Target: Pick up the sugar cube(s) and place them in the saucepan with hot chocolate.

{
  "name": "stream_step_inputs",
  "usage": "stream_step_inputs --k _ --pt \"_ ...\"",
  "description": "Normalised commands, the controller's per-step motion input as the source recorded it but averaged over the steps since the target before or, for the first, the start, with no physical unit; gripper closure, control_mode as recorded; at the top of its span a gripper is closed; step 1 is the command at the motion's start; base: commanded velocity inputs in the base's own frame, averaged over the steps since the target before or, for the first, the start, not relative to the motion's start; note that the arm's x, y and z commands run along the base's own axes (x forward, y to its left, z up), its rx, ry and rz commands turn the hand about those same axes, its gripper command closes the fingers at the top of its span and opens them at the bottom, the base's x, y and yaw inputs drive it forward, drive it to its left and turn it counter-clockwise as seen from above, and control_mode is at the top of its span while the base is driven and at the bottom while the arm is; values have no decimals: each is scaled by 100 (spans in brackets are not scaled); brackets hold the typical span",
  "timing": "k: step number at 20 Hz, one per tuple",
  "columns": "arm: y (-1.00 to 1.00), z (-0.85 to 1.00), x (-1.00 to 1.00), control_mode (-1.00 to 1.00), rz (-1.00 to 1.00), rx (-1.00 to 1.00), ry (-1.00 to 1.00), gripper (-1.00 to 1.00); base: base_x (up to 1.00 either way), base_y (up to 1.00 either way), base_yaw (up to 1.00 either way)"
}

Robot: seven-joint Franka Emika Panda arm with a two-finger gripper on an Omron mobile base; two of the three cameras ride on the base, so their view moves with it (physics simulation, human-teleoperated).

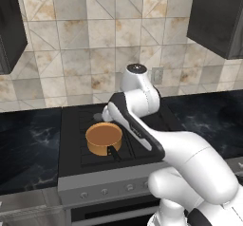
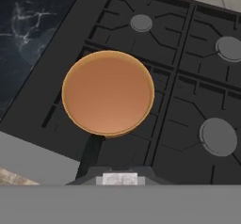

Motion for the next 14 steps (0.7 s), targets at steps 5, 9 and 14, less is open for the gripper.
stream_step_inputs --k 5,9,14 --pt "2 -3 5 -100 0 -1 0 100 0 0 0" --pt "7 0 4 -100 0 -1 0 100 0 0 0" --pt "10 0 16 -100 0 -1 0 100 0 0 0"
